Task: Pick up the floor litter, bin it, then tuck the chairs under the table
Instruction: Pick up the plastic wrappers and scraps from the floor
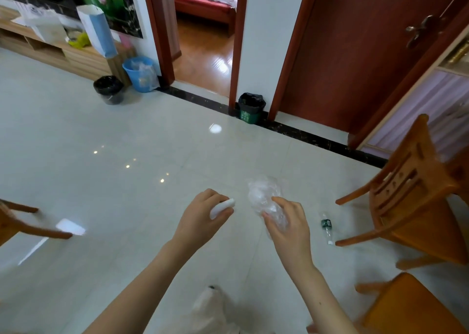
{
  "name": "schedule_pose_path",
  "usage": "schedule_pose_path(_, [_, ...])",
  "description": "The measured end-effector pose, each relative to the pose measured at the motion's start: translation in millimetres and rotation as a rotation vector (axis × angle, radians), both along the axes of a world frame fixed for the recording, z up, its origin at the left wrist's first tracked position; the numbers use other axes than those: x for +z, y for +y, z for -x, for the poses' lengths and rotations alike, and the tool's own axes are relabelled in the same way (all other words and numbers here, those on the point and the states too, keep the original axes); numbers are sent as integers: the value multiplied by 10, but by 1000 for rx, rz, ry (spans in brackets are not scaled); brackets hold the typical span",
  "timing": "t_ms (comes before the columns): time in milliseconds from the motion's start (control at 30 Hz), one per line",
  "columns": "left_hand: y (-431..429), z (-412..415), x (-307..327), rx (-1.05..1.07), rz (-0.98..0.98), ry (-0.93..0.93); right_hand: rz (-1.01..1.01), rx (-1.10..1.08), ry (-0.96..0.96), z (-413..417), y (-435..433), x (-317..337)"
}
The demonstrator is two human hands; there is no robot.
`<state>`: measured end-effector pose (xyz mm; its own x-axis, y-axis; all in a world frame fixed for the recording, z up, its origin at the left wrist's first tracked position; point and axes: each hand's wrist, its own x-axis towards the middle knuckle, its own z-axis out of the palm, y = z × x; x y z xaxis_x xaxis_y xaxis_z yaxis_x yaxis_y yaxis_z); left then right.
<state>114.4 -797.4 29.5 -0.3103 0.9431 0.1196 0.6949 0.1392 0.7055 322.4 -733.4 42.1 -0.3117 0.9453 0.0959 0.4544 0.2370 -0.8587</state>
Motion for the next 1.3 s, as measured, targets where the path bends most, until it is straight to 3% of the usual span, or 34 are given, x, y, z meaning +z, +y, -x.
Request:
schedule_pose_path(200, [911, 714, 174, -16, -50, -13, 2, 3, -6, 664, 835, 120])
schedule_pose_path(367, [1634, 1078, -46, 36, -10, -109, 34, 0, -31, 1102, 1706, -67])
schedule_pose_path(833, [4762, 2477, 205, 124, 12, -100, -34, 153, -38, 2496, 5060, 60])
schedule_pose_path(1300, [7686, 3861, -346, -34, 99, -95, 3, -69, -38, 3720, 7609, -465])
